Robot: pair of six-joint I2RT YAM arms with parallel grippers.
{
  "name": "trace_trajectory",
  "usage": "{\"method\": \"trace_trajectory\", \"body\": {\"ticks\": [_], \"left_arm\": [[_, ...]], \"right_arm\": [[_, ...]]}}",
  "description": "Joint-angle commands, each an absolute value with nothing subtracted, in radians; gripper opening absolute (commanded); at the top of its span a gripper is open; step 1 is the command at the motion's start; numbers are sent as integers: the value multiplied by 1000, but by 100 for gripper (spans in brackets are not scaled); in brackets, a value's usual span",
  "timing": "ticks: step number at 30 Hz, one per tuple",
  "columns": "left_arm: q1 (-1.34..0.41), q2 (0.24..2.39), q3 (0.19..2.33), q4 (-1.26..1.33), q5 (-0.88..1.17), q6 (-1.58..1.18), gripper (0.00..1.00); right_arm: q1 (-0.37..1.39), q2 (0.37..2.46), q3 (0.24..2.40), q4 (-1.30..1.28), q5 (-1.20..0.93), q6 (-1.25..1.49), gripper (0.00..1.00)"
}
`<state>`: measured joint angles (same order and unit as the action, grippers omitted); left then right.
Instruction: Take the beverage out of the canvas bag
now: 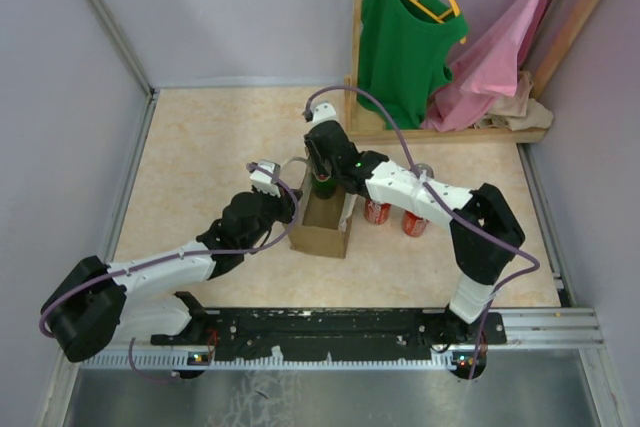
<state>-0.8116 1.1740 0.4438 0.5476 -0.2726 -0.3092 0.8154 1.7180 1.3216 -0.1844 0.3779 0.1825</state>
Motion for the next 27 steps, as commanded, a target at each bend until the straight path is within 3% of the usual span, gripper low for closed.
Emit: {"method": "trace_trajectory", "body": {"ticks": [1,17,27], "left_arm": [[-814,1180,463,592,-298,-298,0],[-814,1185,476,658,-446,-238,0],[-814,1132,452,665,-556,-177,0]], "right_arm": [[817,1672,1353,-98,408,145,0],[818,1477,1558,-42,346,42,0],[818,1359,1568,1,438,-38,0]]}}
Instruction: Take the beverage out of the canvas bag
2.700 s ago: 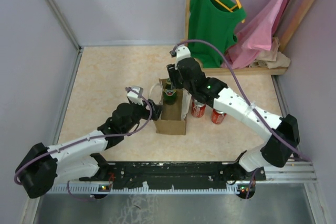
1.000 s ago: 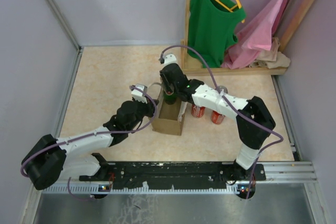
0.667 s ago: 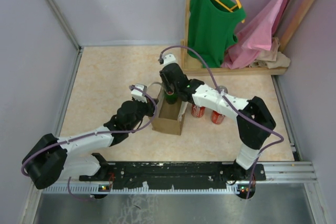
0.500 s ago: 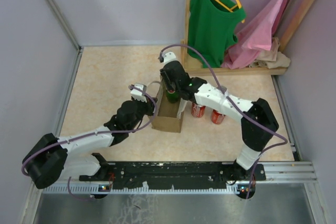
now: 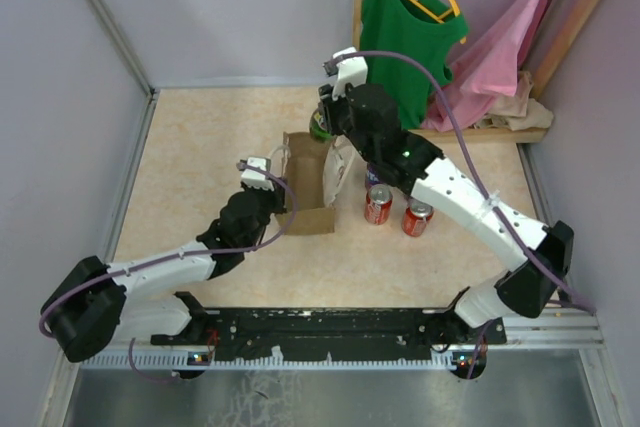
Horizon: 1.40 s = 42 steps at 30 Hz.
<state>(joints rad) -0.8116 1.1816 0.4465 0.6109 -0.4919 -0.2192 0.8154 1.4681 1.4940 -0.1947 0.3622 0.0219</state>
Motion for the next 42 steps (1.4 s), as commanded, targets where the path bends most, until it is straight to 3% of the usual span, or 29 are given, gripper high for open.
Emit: {"method": "trace_trajectory", "body": {"ticks": [1,14,16,19,21,24,42], "left_arm": [[-813,1124,448,661,-562,-172,0],[-811,1064,460,489,-642,-187,4],[-811,1067,461,485,-647,-195,16],[-811,1079,472,482,-657,-195,43],[-811,1088,479,480,-669,-193,54],[-810,1100,490,485,-677,-178,62],[-794,1049,478,419,-819,-144,60]], "right_arm": [[818,1349,1564,9,451,-48,0],[819,1287,1549,18,601,-132,0],[818,1283,1531,1,611,-121,0],[818,1278,1494,-23,619,-98,0],[818,1277,1474,-37,623,-77,0],[818,1276,1452,-67,629,-44,0],[817,1287,1371,-199,516,96,0]]}}
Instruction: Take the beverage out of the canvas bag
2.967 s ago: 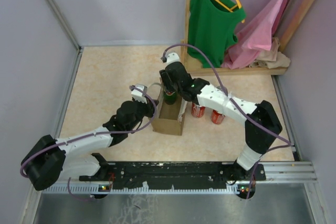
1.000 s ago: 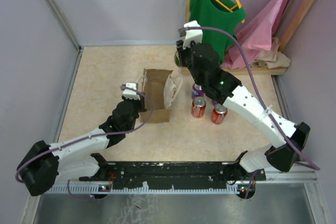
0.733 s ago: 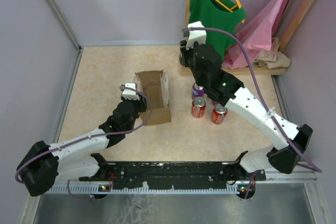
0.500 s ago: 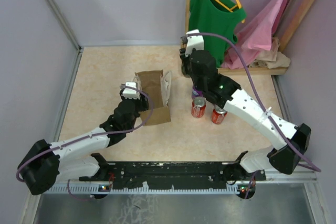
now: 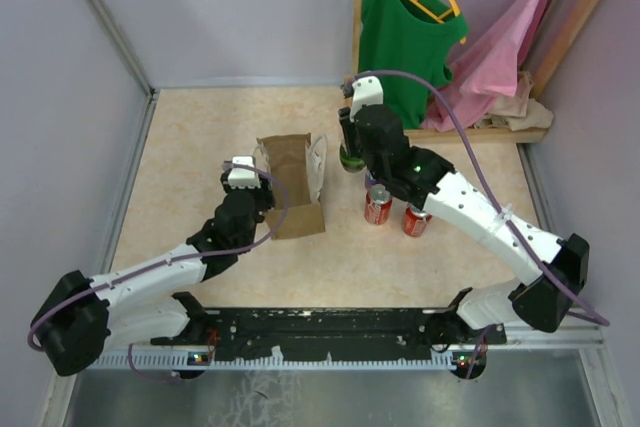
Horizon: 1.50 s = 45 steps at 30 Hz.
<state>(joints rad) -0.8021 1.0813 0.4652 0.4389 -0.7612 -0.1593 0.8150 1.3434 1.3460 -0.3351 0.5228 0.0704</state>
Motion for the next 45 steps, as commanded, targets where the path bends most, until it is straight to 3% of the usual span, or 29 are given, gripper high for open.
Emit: {"method": "trace_trajectory", "body": {"ticks": [1,16,19,21,22,45], "left_arm": [[-792,1045,475,417,-824,-142,59],[-732,1022,469,432,-812,-111,63],[-732,986,451,450,-777,-102,70],[-732,965,442,452,-747,-106,98],[-732,957,440,452,-731,-108,100],[-732,705,438,271,-714,-176,100]], "right_arm": [[818,1290,1365,-206,516,104,0],[818,1336,1270,-235,440,182,0],[818,1354,1264,-232,436,186,0],[817,1368,1262,-227,437,186,0],[818,1376,1259,-223,437,186,0],[752,1490,1176,-59,333,204,0]]}}
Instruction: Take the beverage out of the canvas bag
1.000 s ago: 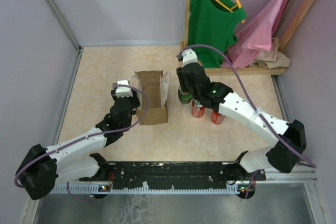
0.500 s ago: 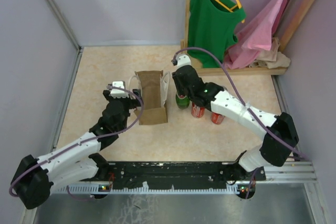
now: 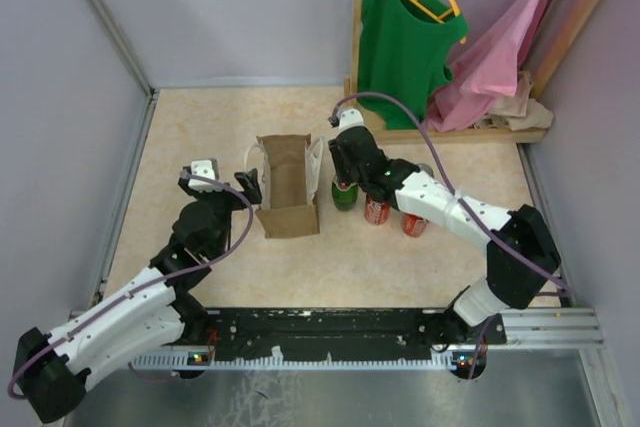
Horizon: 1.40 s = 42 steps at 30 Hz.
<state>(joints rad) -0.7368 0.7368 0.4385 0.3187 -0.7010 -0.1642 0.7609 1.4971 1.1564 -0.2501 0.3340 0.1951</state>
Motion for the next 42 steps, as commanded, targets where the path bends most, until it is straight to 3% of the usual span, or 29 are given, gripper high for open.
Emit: {"method": "trace_trajectory", "body": {"ticks": [1,11,19,25,35,36,39,42], "left_arm": [[-732,702,439,264,-717,-177,100],[-732,690,448,227,-741,-173,100],[-732,698,445,229,-747,-172,100],[-732,703,447,226,-753,-172,100],[-732,699,459,212,-774,-157,100],[-732,699,461,212,-781,-156,100],[-732,688,464,212,-814,-163,100],[-732,683,466,206,-839,-151,100]], "right_arm": [[752,1497,1173,-51,336,202,0],[747,1533,1152,-23,359,205,3],[748,1511,1147,-55,377,208,34],[748,1499,1148,-72,390,205,71],[753,1438,1174,-97,431,178,77],[752,1425,1180,-103,443,171,79],[745,1380,1181,-112,510,148,97],[703,1324,1152,-115,543,153,99]]}}
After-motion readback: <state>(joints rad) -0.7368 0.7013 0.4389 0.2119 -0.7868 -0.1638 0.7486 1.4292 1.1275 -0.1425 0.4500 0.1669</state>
